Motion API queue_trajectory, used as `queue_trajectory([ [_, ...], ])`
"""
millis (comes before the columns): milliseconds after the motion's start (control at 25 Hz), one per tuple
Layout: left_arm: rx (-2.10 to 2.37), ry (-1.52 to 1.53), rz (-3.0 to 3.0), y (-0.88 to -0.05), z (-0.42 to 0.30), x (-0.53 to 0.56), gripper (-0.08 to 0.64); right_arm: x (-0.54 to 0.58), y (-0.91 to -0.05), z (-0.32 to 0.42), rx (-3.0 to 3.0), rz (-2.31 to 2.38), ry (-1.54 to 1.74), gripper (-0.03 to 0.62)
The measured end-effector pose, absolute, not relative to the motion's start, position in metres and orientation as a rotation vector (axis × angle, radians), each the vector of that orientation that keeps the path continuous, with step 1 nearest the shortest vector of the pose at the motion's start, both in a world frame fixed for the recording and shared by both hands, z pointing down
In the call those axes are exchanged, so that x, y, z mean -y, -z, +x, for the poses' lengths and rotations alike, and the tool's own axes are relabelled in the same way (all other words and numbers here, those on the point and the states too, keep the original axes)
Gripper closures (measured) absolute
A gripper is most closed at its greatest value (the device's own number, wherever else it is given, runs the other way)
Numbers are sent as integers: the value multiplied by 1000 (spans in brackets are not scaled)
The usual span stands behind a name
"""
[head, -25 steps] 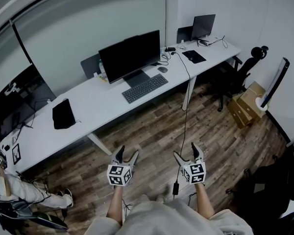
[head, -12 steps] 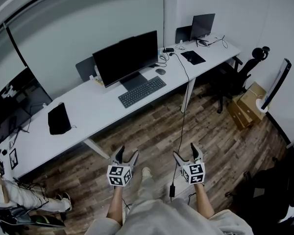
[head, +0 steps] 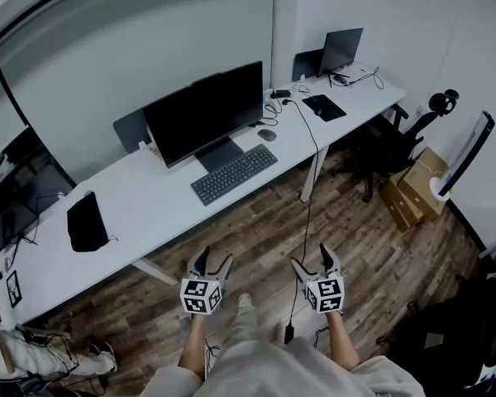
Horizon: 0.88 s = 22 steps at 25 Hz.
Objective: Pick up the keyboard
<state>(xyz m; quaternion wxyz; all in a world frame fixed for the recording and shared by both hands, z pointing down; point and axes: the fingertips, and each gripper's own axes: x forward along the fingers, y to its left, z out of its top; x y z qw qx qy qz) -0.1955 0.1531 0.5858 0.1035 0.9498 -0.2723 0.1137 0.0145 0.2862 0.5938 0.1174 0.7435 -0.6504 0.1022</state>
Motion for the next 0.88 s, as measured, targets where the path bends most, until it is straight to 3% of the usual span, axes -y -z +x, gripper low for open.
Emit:
queue_trajectory([
  [880, 700, -323, 2823, -573, -104, 83, 275, -58, -571, 94, 1807, 2214, -285, 198],
])
